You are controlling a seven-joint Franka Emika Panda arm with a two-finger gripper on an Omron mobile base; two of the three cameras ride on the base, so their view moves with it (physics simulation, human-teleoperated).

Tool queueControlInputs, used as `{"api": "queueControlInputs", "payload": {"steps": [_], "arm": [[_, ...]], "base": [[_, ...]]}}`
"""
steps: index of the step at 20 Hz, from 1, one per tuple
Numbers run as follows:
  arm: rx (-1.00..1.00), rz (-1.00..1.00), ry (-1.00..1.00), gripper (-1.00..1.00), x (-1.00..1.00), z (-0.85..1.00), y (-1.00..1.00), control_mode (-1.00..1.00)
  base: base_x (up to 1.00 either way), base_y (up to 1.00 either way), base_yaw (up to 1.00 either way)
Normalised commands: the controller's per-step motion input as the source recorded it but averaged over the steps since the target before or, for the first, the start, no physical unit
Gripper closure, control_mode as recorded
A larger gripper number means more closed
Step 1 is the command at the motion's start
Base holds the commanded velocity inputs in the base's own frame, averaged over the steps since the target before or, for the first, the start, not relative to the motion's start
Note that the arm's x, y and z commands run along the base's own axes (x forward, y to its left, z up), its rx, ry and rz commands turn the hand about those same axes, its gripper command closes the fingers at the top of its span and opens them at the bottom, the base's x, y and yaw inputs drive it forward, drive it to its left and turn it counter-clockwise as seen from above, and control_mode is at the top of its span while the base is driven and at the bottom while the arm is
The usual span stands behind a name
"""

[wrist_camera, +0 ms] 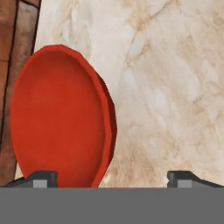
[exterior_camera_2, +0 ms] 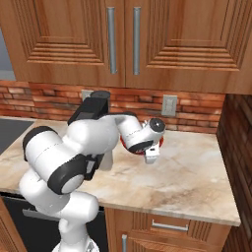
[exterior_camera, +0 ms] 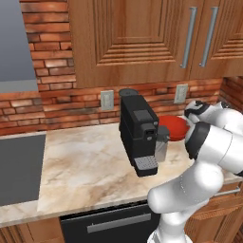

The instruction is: Place the two vegetables and bowl onto the tray for setting up a vegetable dip station.

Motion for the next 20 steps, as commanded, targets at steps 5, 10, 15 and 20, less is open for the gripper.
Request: {"api": "queueControlInputs", "payload": {"steps": [5, 10, 15, 20], "arm": [[0.02, 0.00, -0.02, -1.00, 0.09, -0.20, -0.07, -1.00], [0.03, 0.00, -0.01, -1.00, 0.08, -0.12, -0.09, -1.00], [0.01, 0.00, 0.00, -1.00, 0.17, -0.11, -0.01, -1.00], [0.01, 0.00, 0.00, -1.00, 0.19, -0.17, 0.00, -1.00]], "base": [[0.00, 0.00, 0.00], [0.00, 0.00, 0.00], [0.00, 0.00, 0.00], [0.00, 0.00, 0.00]]}}
